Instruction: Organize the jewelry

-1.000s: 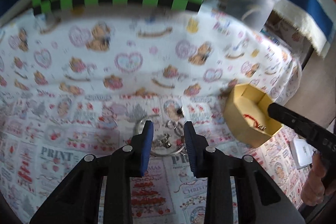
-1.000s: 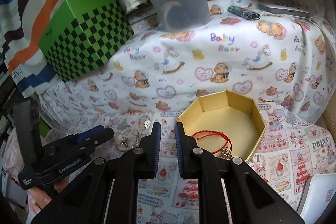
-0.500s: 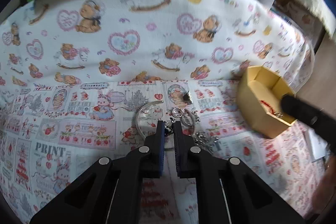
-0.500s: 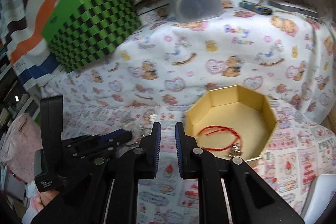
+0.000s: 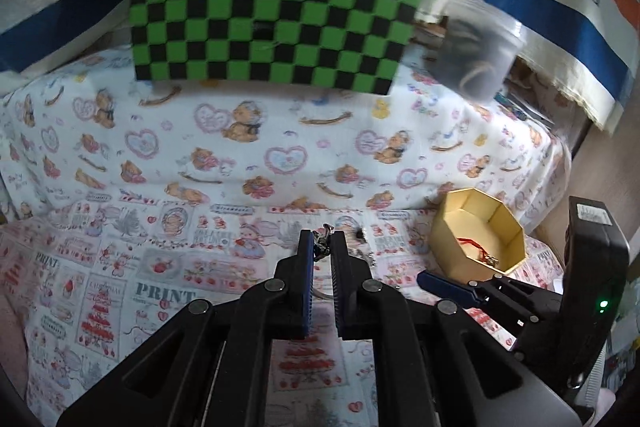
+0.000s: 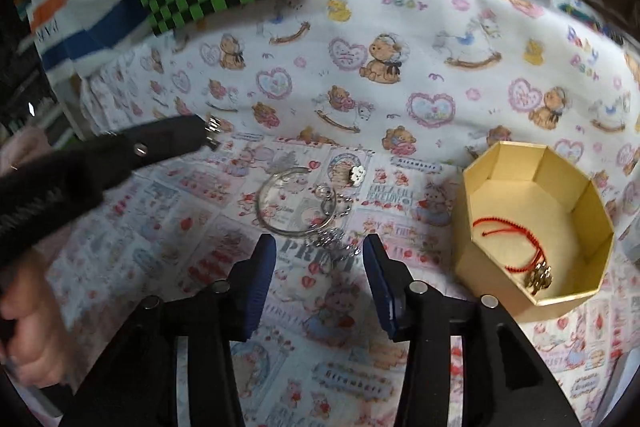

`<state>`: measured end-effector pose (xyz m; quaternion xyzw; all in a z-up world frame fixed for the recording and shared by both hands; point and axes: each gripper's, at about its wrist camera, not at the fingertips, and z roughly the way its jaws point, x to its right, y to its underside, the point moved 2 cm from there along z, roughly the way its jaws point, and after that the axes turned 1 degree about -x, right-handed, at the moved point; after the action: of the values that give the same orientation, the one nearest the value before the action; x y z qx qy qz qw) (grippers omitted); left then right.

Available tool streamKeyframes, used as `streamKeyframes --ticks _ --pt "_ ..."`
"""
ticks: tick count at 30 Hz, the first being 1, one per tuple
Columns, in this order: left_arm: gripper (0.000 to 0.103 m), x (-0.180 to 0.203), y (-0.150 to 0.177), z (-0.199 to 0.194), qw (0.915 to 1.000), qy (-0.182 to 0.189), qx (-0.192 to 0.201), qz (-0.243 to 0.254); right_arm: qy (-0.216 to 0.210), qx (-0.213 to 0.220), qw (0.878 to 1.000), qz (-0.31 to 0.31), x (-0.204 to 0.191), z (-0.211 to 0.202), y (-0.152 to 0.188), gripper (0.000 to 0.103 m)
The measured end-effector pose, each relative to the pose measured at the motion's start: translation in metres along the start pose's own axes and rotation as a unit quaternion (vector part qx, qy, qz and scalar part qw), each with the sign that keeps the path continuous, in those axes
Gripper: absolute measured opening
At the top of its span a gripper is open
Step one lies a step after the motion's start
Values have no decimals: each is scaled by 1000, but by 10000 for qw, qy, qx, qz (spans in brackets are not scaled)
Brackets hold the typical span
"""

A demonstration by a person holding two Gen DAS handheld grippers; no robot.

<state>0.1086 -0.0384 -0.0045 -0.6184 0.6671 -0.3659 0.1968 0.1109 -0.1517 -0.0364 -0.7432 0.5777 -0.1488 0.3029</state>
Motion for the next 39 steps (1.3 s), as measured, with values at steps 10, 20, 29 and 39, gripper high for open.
streamKeyframes --ticks 10,20,29,39 --pt "7 -33 5 14 9990 -261 -155 -320 594 -235 9974 -320 -4 35 -5 17" --pt "7 -26 1 -3 9993 -245 98 -252 -74 327 9994 104 24 -13 -6 5" --pt "7 -12 -1 -15 9994 -151 307 -89 -281 990 9947 30 15 -75 -10 2" --pt "7 -14 -2 -17 9990 -251 355 -110 -438 273 9984 214 11 -17 5 33"
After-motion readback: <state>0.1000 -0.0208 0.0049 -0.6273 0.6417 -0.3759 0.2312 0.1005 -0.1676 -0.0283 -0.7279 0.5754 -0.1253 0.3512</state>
